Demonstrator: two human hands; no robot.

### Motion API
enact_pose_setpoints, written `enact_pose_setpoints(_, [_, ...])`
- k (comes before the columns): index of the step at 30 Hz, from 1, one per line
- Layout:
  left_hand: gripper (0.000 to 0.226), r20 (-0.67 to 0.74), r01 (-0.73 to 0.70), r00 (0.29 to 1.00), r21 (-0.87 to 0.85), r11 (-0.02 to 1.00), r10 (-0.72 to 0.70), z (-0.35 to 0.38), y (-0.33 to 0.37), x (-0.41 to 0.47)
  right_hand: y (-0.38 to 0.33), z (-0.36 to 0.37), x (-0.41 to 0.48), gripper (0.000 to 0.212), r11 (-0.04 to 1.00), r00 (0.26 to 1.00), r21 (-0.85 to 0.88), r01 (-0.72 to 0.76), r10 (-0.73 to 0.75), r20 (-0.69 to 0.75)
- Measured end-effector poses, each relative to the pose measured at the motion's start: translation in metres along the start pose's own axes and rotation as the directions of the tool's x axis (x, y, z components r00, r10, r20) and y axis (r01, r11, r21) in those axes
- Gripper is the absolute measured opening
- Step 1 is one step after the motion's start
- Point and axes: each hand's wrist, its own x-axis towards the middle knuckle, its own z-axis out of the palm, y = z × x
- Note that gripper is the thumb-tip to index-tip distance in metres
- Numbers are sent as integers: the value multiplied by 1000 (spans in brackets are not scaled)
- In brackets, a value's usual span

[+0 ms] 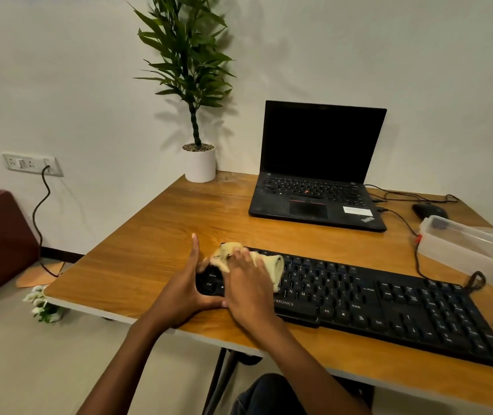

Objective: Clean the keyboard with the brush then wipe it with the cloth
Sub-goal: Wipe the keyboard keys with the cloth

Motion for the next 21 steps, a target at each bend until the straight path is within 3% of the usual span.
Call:
enact_pose_setpoints(6, [125, 0, -68, 998, 45, 997, 68, -2, -5, 0, 9, -12, -24, 43, 942, 933, 105, 318, -330, 143])
enact_pose_setpoints(10, [123, 34, -50, 998, 45, 998, 48, -4, -11, 1, 25, -27, -32, 42, 893, 871, 194, 407, -443, 213])
enact_pose_setpoints(12, [121, 43, -30, 999, 36, 999, 28, -3, -10, 2, 33, -37, -40, 41, 884, 846, 255, 391, -455, 280])
enact_pose_setpoints(15, [130, 46, 25, 999, -38, 999, -23, -3, -4, 1, 45, -57, -43, 31, 879, 870, 433, 201, -363, 332])
enact_pose_setpoints(18, [138, 41, 52, 998, -83, 995, -49, -3, 1, -1, 55, -79, -13, 27, 781, 997, 621, 68, -76, -13])
enact_pose_setpoints(19, [139, 37, 62, 998, -92, 994, -58, -3, 2, -2, 58, -85, 2, 26, 771, 985, 632, 72, 46, -168])
enact_pose_setpoints(21, [139, 41, 77, 996, -110, 991, -73, -3, 2, -2, 61, -89, 30, 26, 870, 901, 485, 84, 142, -410])
